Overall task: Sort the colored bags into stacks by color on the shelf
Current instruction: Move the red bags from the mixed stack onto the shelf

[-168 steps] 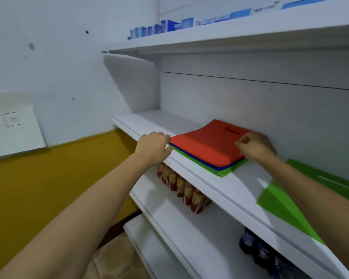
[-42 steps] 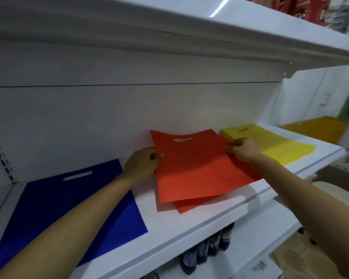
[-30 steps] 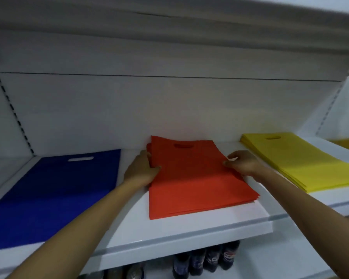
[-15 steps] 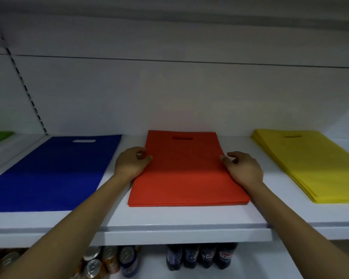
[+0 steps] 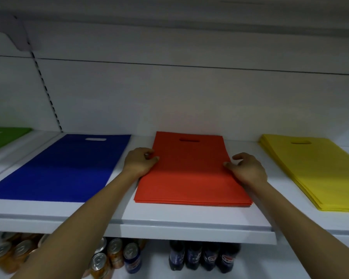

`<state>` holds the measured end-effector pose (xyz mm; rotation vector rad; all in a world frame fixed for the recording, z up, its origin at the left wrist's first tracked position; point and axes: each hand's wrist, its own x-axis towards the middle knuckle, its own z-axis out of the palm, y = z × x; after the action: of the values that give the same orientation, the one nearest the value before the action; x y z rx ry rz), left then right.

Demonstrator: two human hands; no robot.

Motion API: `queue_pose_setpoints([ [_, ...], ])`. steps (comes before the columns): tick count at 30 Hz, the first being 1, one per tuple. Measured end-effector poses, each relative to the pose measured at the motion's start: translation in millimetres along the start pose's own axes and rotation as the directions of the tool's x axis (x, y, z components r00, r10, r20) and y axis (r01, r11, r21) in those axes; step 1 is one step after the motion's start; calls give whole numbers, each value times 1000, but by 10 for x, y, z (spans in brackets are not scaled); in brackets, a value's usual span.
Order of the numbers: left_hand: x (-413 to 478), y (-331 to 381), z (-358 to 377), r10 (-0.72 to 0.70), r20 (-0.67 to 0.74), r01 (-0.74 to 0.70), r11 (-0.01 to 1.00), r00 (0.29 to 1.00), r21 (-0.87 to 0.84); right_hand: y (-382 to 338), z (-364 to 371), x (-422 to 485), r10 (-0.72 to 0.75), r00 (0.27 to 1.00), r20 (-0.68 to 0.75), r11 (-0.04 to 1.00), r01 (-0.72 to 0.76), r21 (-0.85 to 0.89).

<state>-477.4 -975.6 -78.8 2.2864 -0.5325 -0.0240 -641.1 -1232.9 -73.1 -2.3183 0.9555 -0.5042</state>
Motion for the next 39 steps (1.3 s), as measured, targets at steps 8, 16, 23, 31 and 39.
queue_pose_setpoints([
  [8,26,3,-494,58,41,-64,985,997,158,-934,115,-113,-189,982,-7,969,185,-162],
  [16,-575,-838,-1972,138,-303,-4,915,943,403,-2527,839,-787,-437,881,182,887,455,-73],
  [23,-1713,-2135,-3754,-62,-534,355,810,843,466,-4148,1891,-2116,-674,684,279,729,676,107],
  [31,-3321,-3310,-5084,-242,-703,653,644,669,399,-5481,2944,-3936,-811,455,368,566,769,296],
  [39,-4073,-4015,-5658,-340,-777,783,548,530,294,-6170,3505,-4872,-874,270,404,435,805,403],
])
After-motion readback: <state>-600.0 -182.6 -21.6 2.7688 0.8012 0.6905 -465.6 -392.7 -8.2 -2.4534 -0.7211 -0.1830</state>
